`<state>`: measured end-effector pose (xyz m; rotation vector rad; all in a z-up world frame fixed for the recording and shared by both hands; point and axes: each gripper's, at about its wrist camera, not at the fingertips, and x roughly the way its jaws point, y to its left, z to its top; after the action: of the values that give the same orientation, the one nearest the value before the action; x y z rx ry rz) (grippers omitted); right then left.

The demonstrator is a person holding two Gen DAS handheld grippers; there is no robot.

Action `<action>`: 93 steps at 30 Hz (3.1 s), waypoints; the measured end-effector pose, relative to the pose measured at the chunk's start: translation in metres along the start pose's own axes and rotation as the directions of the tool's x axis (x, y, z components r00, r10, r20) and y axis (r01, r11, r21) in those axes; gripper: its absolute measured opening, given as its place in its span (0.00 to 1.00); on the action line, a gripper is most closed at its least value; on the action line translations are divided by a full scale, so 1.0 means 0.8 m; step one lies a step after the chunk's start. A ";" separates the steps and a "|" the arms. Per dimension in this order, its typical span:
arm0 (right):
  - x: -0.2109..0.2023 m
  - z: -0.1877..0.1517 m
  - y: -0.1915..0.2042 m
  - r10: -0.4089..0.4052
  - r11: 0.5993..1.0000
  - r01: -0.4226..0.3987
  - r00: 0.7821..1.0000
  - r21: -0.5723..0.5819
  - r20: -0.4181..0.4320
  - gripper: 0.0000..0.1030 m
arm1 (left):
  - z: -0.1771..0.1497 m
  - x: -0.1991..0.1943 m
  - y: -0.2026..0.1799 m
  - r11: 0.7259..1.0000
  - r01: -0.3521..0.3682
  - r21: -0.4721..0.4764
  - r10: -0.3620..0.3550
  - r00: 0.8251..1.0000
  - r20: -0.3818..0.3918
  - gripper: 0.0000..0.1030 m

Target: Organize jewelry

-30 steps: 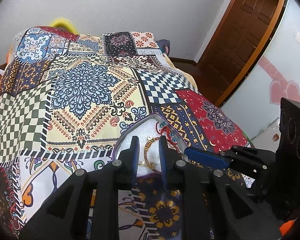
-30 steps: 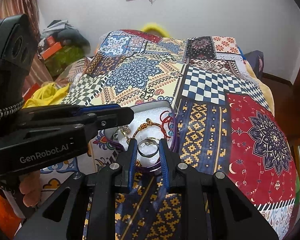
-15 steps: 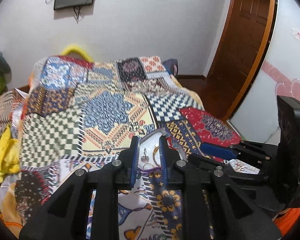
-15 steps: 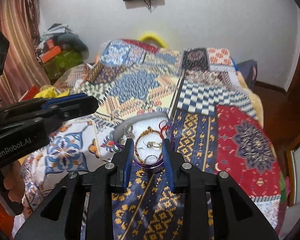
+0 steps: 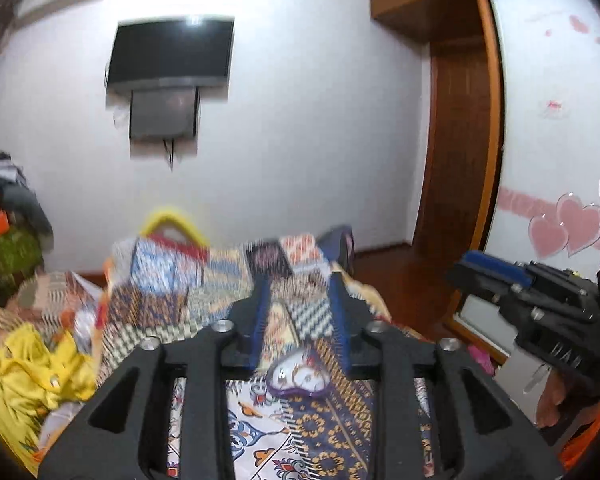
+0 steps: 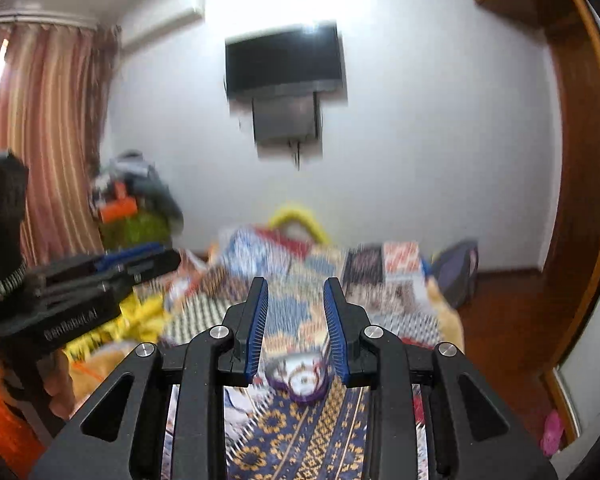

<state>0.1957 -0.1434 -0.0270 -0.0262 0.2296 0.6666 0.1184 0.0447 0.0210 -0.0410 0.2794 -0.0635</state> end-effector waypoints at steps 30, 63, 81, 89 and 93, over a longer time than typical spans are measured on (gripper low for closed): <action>-0.121 -0.014 0.039 -0.183 0.982 0.186 0.962 0.001 0.203 1.00 | -0.021 -0.130 -0.028 0.995 -0.099 -0.027 0.102 0.984 0.145 0.93; -0.124 -0.018 0.038 -0.180 0.984 0.180 0.971 0.013 0.157 1.00 | -0.029 -0.120 -0.029 0.995 -0.091 -0.028 0.094 0.988 0.124 0.97; -0.125 -0.020 0.037 -0.182 0.983 0.182 0.971 0.015 0.154 1.00 | -0.031 -0.117 -0.027 0.998 -0.064 -0.028 0.066 0.992 0.106 0.97; -0.121 -0.021 0.035 -0.184 0.983 0.184 0.972 0.014 0.146 1.00 | -0.031 -0.115 -0.023 0.997 -0.066 -0.043 0.070 0.993 0.100 0.98; -0.119 -0.021 0.033 -0.184 0.983 0.183 0.973 0.017 0.142 1.00 | -0.032 -0.111 -0.022 0.997 -0.060 -0.045 0.064 0.994 0.091 0.98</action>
<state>0.1037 -0.1818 -0.0211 0.0044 0.0886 0.4813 0.0253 0.0322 0.0214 -0.0771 0.1898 0.0058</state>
